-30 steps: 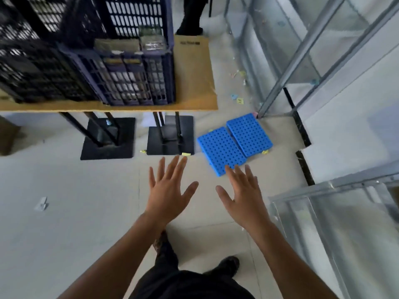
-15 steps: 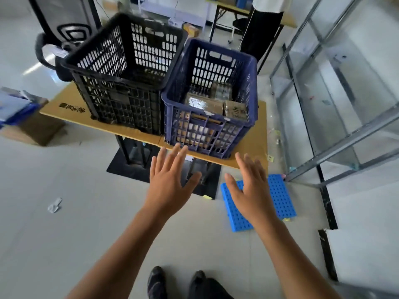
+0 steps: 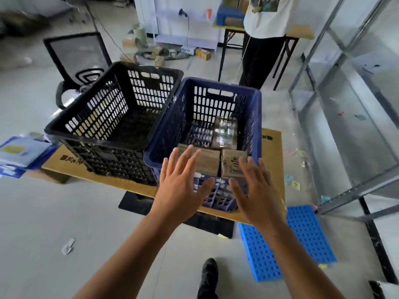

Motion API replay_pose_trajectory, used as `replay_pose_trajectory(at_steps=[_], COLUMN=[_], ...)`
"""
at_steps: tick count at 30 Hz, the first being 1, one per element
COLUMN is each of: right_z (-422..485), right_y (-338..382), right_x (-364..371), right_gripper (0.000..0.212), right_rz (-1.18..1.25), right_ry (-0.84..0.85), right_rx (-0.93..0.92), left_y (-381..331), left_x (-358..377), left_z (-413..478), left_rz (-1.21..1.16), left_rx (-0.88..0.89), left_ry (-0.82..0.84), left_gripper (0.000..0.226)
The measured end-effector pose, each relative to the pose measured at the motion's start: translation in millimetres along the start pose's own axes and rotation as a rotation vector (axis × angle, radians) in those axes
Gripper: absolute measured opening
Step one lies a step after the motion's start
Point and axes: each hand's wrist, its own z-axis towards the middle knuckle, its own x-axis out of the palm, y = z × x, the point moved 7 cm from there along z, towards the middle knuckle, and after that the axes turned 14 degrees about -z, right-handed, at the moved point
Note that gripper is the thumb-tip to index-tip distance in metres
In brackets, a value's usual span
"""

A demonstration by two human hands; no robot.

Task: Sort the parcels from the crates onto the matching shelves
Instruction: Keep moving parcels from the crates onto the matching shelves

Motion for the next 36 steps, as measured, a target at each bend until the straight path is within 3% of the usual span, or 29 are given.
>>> replay_pose_trajectory(at_steps=[5, 9, 14, 18, 22, 28, 33, 36], right_z=[59.1, 92.7, 133.1, 174.9, 236.1, 263.6, 262.6, 258.7], right_y=[-38.5, -70.3, -91.3, -87.5, -84.6, -86.3, -89.4, -91.0], right_x=[1.8, 13.8, 25.7, 38.9, 48.8, 54.6, 55.4, 56.0], right_gripper=[0.076, 0.069, 0.081, 0.08, 0.077, 0.079, 0.075, 0.07], right_rz=[0.058, 0.048, -0.025, -0.063, -0.196, -0.424, -0.464, -0.426], right_ry=[-0.019, 0.03, 0.129, 0.188, 0.222, 0.159, 0.091, 0.034], right_rx=[0.02, 0.038, 0.065, 0.107, 0.091, 0.067, 0.058, 0.06], left_y=[-4.4, 2.7, 27.4, 62.7, 107.7, 178.1, 169.8, 158.9], left_x=[10.5, 15.6, 50.9, 90.3, 140.2, 192.9, 236.4, 249.3], left_z=[70.9, 124.5, 194.6, 250.5, 292.6, 326.1, 323.6, 311.7], left_rz=[-0.019, -0.092, -0.043, -0.002, -0.116, -0.307, -0.764, -0.832], left_rx=[-0.02, -0.1, -0.174, -0.247, -0.393, -0.647, -0.782, -0.761], left_ry=[0.072, 0.128, 0.277, 0.386, 0.525, 0.453, 0.503, 0.514], left_gripper=[0.085, 0.085, 0.088, 0.093, 0.098, 0.106, 0.099, 0.105])
